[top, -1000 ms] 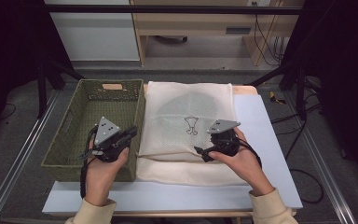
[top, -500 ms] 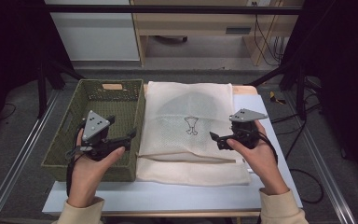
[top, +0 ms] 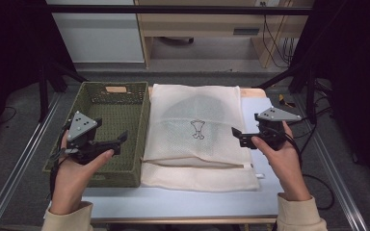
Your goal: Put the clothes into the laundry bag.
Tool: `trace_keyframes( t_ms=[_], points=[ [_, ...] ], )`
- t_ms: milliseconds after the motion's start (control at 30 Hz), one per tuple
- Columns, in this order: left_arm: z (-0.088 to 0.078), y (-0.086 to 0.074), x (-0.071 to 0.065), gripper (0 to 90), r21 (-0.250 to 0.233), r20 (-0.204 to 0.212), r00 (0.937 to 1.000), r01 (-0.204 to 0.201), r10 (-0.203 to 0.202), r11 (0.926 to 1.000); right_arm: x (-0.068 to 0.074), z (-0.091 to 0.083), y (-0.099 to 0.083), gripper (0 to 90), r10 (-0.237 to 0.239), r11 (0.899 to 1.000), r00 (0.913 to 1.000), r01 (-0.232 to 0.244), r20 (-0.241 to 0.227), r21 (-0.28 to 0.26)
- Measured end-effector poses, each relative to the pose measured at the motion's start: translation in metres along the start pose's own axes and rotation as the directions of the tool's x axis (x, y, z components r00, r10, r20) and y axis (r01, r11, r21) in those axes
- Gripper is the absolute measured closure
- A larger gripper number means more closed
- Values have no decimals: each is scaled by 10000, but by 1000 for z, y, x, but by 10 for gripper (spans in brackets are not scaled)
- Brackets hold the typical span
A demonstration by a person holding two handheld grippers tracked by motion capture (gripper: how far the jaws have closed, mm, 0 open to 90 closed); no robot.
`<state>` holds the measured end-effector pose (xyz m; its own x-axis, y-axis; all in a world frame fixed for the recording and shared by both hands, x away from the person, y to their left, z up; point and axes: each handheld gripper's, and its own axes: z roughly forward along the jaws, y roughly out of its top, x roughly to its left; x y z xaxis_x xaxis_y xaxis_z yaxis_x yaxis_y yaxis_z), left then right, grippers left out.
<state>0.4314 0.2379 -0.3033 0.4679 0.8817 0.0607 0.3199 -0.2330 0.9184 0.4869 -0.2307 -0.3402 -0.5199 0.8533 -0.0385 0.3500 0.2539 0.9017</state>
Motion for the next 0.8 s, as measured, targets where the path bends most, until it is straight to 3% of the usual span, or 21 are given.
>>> trace_keyframes(
  t_ms=[367, 600, 800],
  points=[
    [3, -10, 14, 95, 950, 180, 9979, -642, 627, 9934, -31, -11, -17, 58, 450, 9989, 9964, -457, 717, 82],
    [0, -22, 34, 92, 1389, -89, 9982, -574, 592, 9886, -53, -18, -36, 60, 892, 9948, 9900, -939, 1091, 386],
    [-5, -31, 50, 90, 1484, -371, 9990, -207, 265, 9887, -59, -14, -50, 61, 1102, 9916, 9867, -1174, 1199, 545]
  ],
)
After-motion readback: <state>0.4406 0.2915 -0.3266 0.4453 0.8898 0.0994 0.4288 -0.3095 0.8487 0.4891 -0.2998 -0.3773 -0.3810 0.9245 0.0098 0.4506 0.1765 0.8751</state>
